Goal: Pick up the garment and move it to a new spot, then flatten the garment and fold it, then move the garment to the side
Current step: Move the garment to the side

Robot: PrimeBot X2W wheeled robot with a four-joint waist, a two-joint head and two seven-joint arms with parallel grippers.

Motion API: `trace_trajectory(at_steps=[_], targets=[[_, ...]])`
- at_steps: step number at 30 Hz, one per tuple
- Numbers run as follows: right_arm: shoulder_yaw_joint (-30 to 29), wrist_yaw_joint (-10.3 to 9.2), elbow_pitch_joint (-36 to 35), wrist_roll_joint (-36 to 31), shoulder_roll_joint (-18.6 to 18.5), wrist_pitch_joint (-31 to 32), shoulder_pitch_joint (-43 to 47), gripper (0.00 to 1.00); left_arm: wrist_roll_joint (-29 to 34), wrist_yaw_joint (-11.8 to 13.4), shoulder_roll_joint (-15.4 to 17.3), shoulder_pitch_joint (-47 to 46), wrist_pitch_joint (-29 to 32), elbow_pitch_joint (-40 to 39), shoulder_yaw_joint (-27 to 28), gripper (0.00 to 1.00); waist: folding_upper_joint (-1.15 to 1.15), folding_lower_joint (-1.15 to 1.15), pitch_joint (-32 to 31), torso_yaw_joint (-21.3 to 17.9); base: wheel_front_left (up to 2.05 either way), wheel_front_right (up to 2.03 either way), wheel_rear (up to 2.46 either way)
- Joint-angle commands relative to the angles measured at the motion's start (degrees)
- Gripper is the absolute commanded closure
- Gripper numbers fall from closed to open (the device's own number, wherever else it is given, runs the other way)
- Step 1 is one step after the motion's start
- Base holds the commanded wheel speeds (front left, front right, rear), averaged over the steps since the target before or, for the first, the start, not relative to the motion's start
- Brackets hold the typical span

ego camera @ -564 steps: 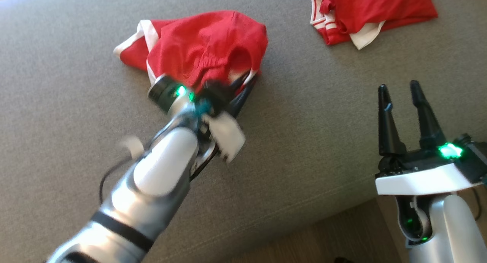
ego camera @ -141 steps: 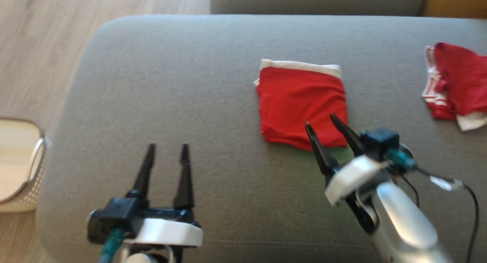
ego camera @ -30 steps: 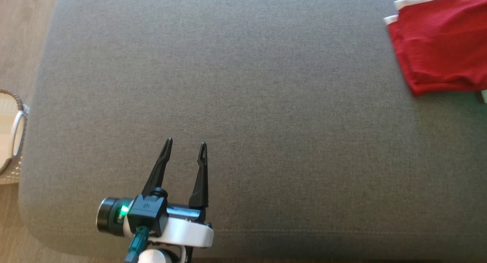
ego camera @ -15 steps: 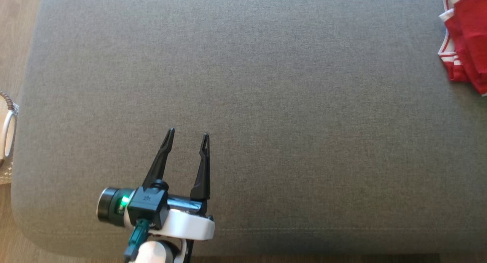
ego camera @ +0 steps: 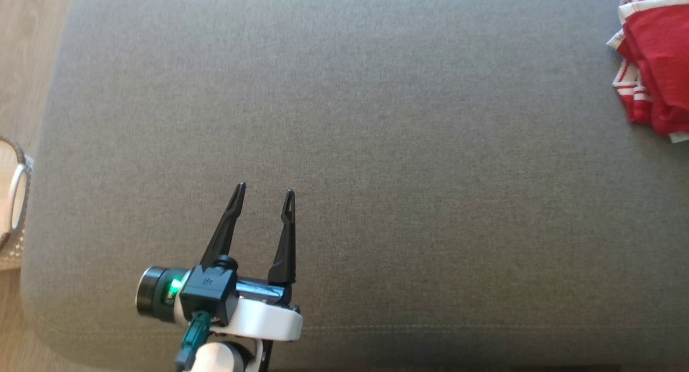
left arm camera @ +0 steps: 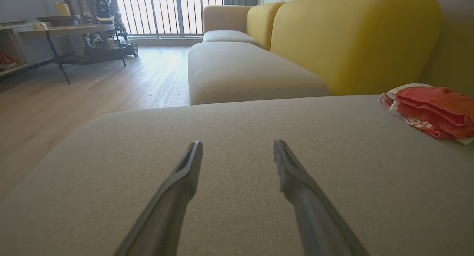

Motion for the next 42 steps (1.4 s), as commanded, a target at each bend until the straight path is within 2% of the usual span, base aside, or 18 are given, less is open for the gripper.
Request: trace_trajectory(at_steps=[1, 4, 7, 12, 14, 18, 19, 22, 25, 31, 35, 42], targets=[[-0.19, -0.02, -3.05, -1.45, 2.03, -0.17, 1.06, 0.00, 0.46, 0.01, -0.01, 0.01, -0.34, -1.64, 2.34, 0.00, 0.00, 0.00, -1.67, -0.60, 0.00, 0.00, 0.00], [-1.30, -0.02, -5.79, -3.70, 8.22, -1.48, 3.72, 0.00, 0.11, 0.35, -0.01, 1.40, -0.34, -1.96, 3.41, 0.00, 0.00, 0.00, -4.05, -1.35, 0.00, 0.00, 0.00], [-0.51, -0.02, -6.28, -3.04, 14.55, -3.75, 6.89, 0.00, -1.29, 1.18, -0.01, 2.70, -0.34, -2.46, 4.89, 0.00, 0.00, 0.00, -6.31, -2.13, 0.00, 0.00, 0.00], [3.33, -0.02, -6.85, 2.64, 22.95, -7.00, 14.30, 0.00, -4.74, 2.00, -0.01, 4.78, -0.34, -3.39, 7.21, 0.00, 0.00, 0.00, -9.90, -3.11, 0.00, 0.00, 0.00], [7.05, -0.02, -11.77, 6.29, 24.57, -7.25, 18.03, 0.00, -5.16, 1.87, -0.01, 5.30, -0.34, -3.94, 7.93, 0.00, 0.00, 0.00, -10.78, -3.31, 0.00, 0.00, 0.00], [19.29, -0.02, -31.17, 17.02, 25.27, -7.30, 31.76, 0.00, -5.65, 1.95, -0.01, 6.01, -0.34, -4.58, 9.06, 0.00, 0.00, 0.00, -11.88, -3.38, 0.00, 0.00, 0.00], [19.29, -0.02, -31.17, 17.02, 25.27, -7.30, 31.76, 0.00, -5.65, 1.95, -0.01, 6.01, -0.34, -4.58, 9.06, 0.00, 0.00, 0.00, -11.88, -3.38, 0.00, 0.00, 0.00], [24.13, -0.02, -43.18, 22.92, 25.30, -7.31, 42.95, 0.00, -5.59, 3.22, -0.01, 7.03, -0.34, -3.70, 10.14, 0.00, 0.00, 0.00, -12.92, -3.45, 0.00, 0.00, 0.00], [24.94, -0.02, -50.72, 26.17, 25.31, -7.31, 51.60, 0.00, -5.24, 3.62, -0.01, 8.08, -0.34, -2.38, 11.04, 0.00, 0.00, 0.00, -14.05, -3.69, 0.00, 0.00, 0.00], [25.21, -0.02, -58.06, 28.37, 25.32, -7.32, 60.12, 0.00, -2.68, 1.07, -0.01, 9.69, -0.34, -2.73, 11.94, 0.00, 0.00, 0.00, -15.29, -5.10, 0.00, 0.00, 0.00], [24.96, -0.02, -60.75, 29.11, 25.32, -7.32, 61.25, 0.00, -2.56, 0.33, -0.01, 10.65, -0.34, -3.19, 12.21, 0.00, 0.00, 0.00, -15.60, -6.02, 0.00, 0.00, 0.00], [25.52, -0.02, -61.37, 29.68, 25.32, -7.32, 61.40, 0.00, -2.38, -0.04, -0.01, 10.94, -0.34, -3.10, 12.62, 0.00, 0.00, 0.00, -16.01, -6.54, 0.00, 0.00, 0.00]])
